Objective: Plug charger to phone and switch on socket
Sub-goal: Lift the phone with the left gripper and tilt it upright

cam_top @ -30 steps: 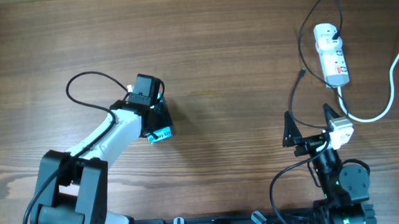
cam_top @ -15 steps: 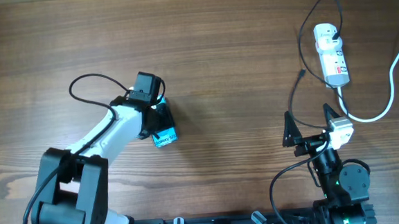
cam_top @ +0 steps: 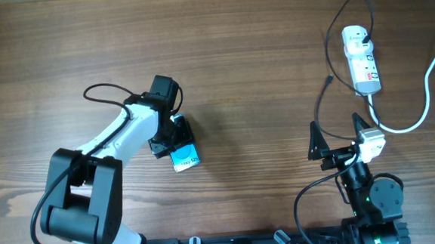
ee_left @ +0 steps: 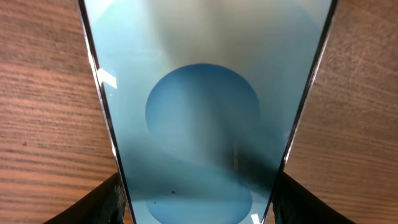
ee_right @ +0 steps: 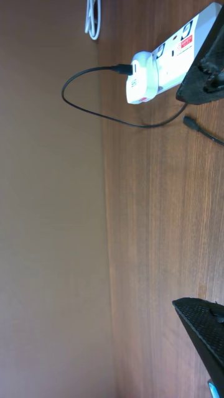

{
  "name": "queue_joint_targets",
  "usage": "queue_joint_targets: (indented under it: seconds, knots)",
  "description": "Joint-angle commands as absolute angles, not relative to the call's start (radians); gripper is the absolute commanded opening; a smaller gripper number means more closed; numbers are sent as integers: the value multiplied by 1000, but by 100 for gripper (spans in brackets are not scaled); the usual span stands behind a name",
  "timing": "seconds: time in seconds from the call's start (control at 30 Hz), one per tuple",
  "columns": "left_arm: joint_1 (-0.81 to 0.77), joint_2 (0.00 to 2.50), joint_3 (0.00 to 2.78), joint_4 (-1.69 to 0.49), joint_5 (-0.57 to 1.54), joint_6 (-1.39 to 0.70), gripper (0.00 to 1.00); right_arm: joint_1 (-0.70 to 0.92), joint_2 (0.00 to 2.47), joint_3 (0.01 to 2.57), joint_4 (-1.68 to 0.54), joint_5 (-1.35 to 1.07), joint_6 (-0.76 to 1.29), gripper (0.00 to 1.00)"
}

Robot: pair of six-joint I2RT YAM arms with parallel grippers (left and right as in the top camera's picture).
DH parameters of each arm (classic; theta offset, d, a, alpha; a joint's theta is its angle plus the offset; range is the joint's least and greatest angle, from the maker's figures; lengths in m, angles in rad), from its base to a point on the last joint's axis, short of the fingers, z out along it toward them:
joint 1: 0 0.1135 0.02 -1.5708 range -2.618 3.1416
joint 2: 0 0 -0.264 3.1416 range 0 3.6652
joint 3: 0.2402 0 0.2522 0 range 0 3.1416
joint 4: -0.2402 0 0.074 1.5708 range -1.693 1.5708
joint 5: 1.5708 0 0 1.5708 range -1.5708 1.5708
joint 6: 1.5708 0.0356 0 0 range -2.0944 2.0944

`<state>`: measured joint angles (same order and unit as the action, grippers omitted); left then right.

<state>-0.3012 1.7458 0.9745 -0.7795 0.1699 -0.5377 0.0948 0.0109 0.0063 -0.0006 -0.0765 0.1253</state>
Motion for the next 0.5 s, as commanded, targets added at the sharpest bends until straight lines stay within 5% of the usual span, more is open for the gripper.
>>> queue_joint_targets:
  seconds: [0.0,0.47]
  knots:
    - [-308,1765,1047,-836,201,-554,52,89,4,5,2,-60,107,100]
    - [-308,1749,1221,-1048,202,-555,49,89,4,5,2,-60,107,100]
